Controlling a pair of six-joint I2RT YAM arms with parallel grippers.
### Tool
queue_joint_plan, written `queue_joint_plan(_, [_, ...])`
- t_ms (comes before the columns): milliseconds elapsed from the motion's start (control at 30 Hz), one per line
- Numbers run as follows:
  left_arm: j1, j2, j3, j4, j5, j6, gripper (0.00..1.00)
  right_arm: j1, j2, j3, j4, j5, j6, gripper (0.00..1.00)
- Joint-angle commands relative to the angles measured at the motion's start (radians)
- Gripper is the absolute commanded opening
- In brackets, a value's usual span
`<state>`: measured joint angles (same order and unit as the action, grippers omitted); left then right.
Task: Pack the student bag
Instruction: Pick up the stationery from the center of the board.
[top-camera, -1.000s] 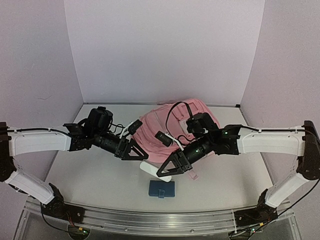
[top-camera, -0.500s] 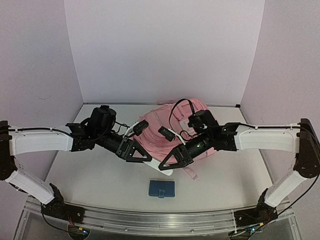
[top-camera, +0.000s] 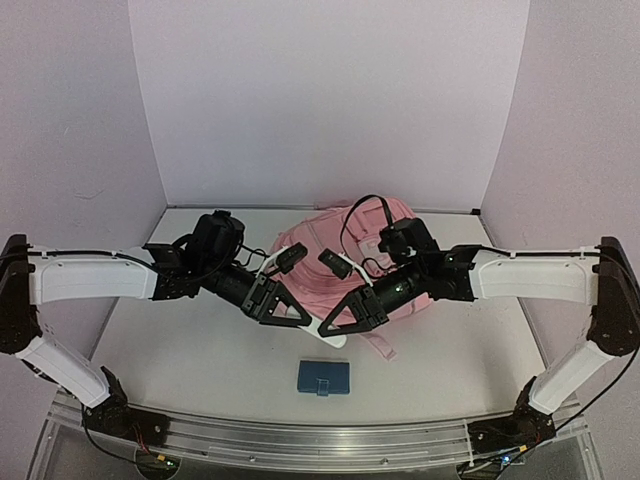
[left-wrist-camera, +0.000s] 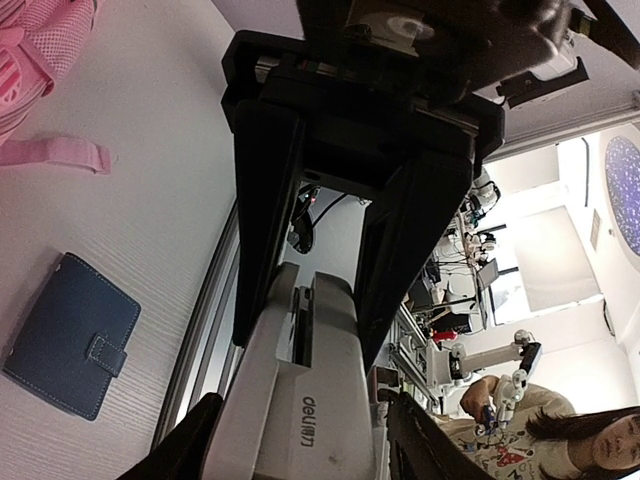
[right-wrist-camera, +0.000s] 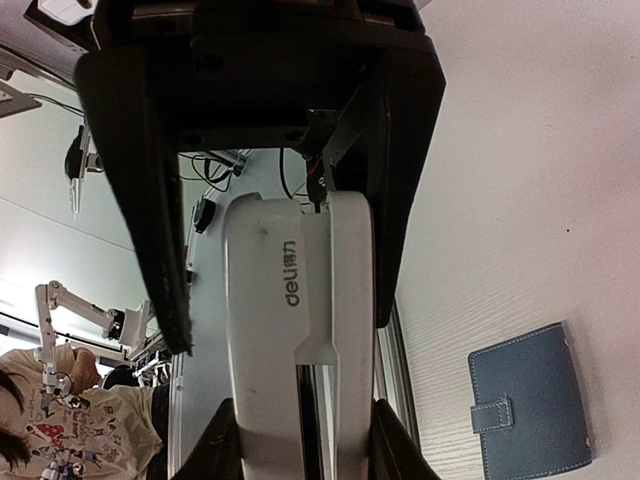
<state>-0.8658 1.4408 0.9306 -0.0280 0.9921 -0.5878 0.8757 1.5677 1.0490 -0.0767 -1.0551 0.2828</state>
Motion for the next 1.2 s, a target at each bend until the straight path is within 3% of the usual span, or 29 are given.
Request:
queue_joint_plan(0, [-0.005, 0.018, 0.058, 0.014, 0.024, 0.007, 0.44, -0.001, -0.013, -0.004, 0.045, -0.023, 0.001, 0.12])
queue_joint_plan(233, [-0.004, 0.014, 0.045, 0.012, 0.018, 0.004, 0.25, -0.008, -0.021, -0.007, 0.048, 0.017, 0.002, 0.18])
queue_joint_plan(400, [-0.003, 0.027, 0.054, -0.028, -0.046, -0.001, 0.10, -0.015, -0.082, 0.005, 0.044, 0.227, 0.025, 0.50])
queue_joint_plan(500, [0.002, 0.035, 0.057, -0.049, -0.108, -0.007, 0.01, -0.015, -0.148, 0.009, 0.040, 0.422, 0.027, 0.58])
queue_joint_plan(667, [0.063, 0.023, 0.054, -0.071, -0.171, -0.029, 0.00, -0.014, -0.244, -0.013, 0.038, 0.682, 0.006, 0.77])
queue_joint_plan(733, [0.117, 0.000, 0.044, -0.076, -0.208, -0.045, 0.00, -0.014, -0.249, 0.000, 0.036, 0.783, -0.009, 0.78])
queue_joint_plan(967, [0.390, -0.105, 0.064, -0.198, -0.334, -0.085, 0.00, -0.009, -0.053, 0.215, -0.084, 1.083, -0.069, 0.62])
queue_joint_plan(1167, [0.573, -0.166, 0.018, -0.224, -0.407, -0.151, 0.00, 0.036, 0.184, 0.412, -0.150, 1.217, -0.179, 0.65])
